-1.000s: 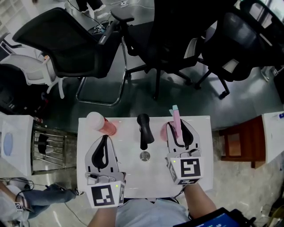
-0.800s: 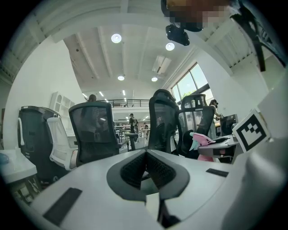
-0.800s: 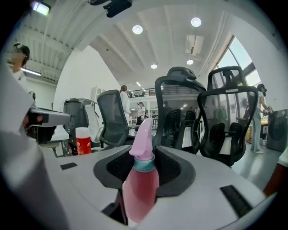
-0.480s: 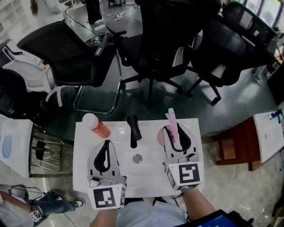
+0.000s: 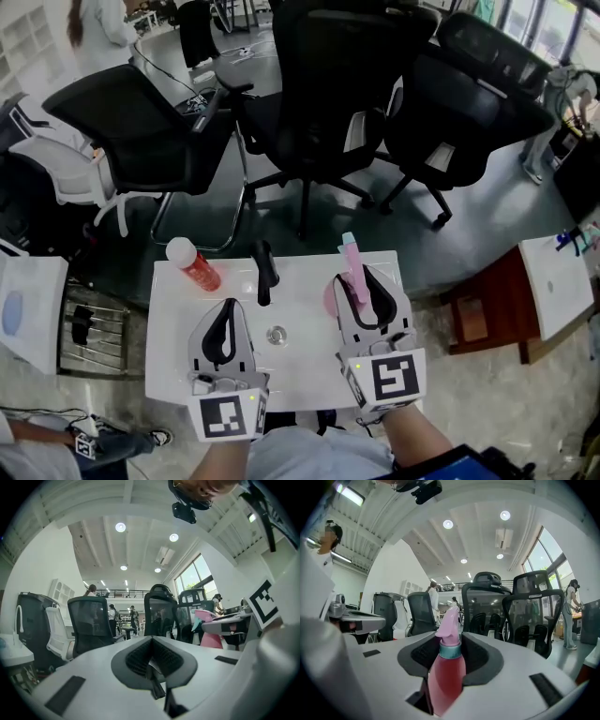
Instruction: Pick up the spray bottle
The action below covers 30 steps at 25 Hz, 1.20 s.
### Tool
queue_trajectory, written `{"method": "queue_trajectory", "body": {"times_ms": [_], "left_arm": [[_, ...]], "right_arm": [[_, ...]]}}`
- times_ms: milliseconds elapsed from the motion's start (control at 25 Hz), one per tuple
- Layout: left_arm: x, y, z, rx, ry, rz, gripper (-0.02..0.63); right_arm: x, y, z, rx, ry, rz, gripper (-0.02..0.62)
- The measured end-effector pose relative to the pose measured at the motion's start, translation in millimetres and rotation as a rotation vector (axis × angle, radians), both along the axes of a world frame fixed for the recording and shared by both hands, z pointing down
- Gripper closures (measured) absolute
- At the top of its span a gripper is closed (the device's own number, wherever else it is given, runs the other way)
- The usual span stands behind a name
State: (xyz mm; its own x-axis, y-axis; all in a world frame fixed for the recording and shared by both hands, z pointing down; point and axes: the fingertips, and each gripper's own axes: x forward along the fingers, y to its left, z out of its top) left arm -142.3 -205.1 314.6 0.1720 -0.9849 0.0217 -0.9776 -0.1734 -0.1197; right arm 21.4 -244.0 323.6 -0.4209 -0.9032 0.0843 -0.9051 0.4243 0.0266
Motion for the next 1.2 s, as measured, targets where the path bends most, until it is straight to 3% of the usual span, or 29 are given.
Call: {"method": "queue_trajectory", "body": {"times_ms": [480, 1200], "left_arm": [[17.8, 20.4, -21.3, 0.044, 0.013, 0.012, 0.591], [25.0, 14.1, -31.6, 0.063, 0.002, 0.025, 0.591]], "right_arm": [[8.0, 40.5, -31.3, 0.063, -0.024, -0.034, 0.443], [10.9, 42.0, -33.4, 0.07, -0.027, -0.032, 0.443]]}}
